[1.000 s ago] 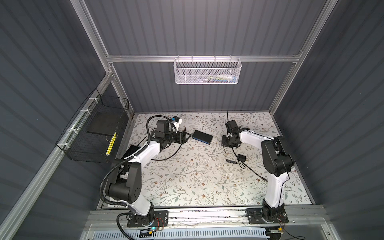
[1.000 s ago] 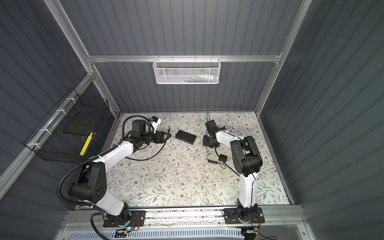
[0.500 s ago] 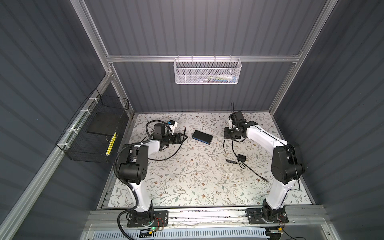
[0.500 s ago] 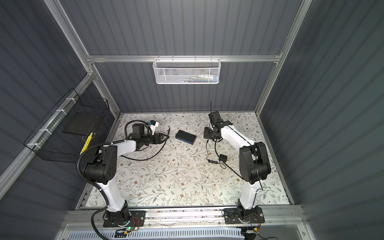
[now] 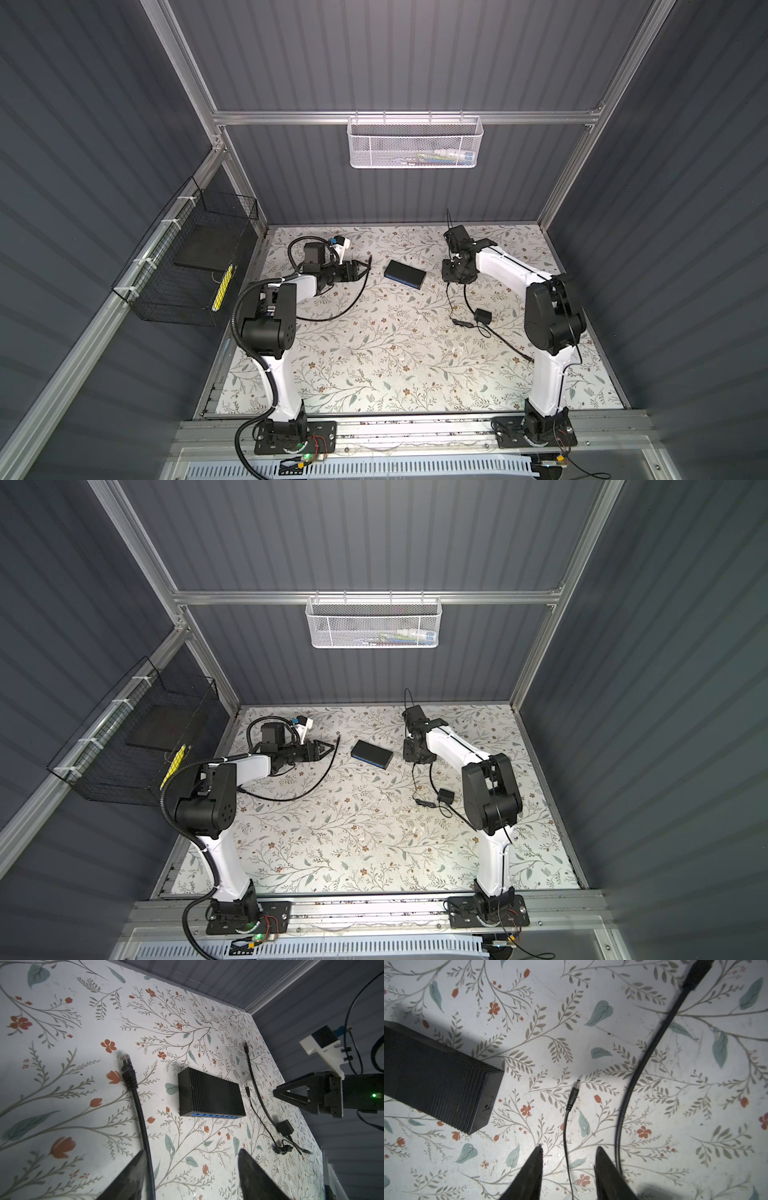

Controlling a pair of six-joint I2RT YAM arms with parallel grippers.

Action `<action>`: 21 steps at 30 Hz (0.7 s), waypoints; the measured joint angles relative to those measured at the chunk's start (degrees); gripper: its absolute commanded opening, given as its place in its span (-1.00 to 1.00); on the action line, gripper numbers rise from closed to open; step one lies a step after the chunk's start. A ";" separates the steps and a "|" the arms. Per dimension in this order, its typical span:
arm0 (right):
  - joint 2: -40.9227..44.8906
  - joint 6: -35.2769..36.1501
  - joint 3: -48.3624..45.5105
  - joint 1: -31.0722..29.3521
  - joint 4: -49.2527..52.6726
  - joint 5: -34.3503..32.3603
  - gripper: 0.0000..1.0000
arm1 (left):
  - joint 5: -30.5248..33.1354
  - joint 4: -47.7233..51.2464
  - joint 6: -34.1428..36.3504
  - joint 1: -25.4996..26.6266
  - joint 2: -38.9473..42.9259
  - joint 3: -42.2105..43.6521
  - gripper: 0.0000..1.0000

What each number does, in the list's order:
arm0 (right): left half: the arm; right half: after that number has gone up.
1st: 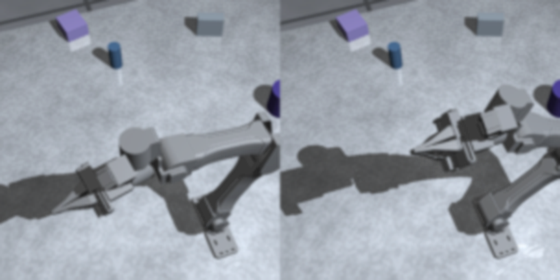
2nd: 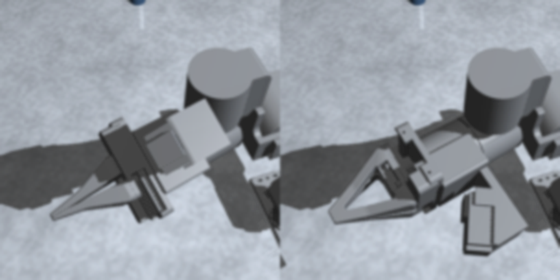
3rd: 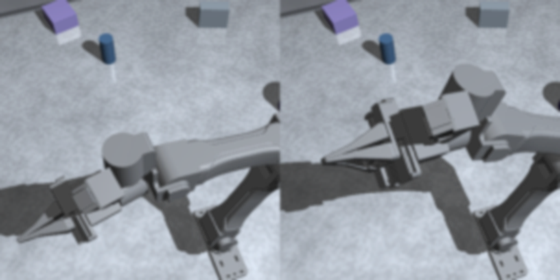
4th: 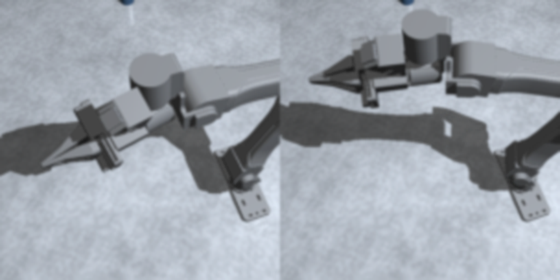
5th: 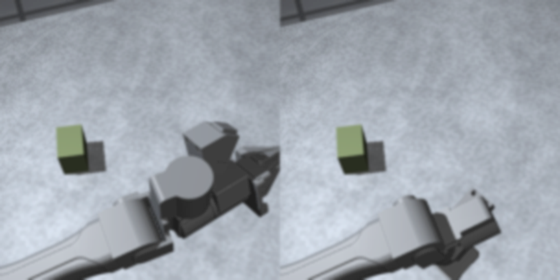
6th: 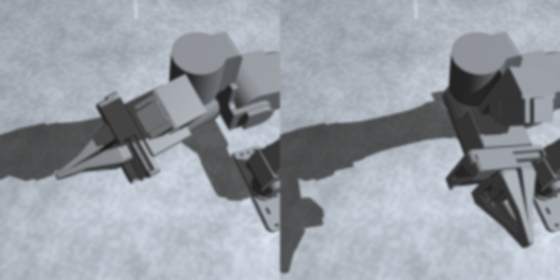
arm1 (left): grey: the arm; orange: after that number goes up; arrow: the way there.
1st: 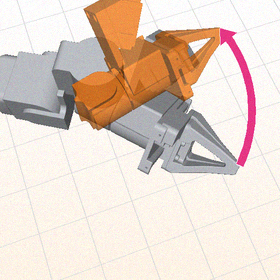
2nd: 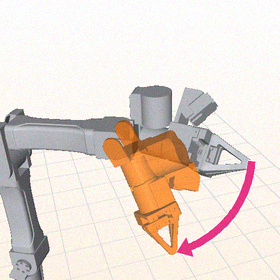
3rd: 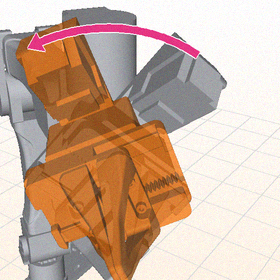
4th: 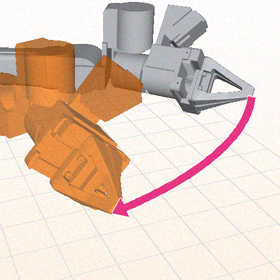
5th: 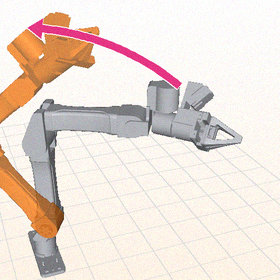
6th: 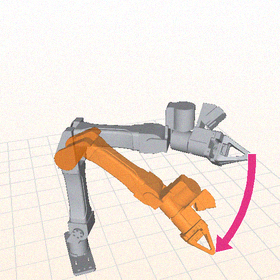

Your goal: Insert the plug into the switch port

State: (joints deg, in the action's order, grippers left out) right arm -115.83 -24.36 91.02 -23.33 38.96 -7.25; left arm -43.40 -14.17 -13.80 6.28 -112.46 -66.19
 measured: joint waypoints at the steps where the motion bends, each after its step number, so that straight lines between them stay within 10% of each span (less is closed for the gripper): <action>1: -0.68 -0.44 0.11 -0.52 0.00 -0.63 -0.18 | 0.04 0.17 0.00 0.00 0.00 -0.28 0.37; 21: -10.43 -7.17 4.15 -0.17 -2.56 -7.08 -0.41 | 6.54 9.16 1.09 6.32 9.40 -1.14 0.35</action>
State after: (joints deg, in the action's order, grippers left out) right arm -126.26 -31.53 95.18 -23.51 36.40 -14.33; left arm -36.86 -5.02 -12.71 12.60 -103.07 -67.33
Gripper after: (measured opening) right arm 0.307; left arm 0.675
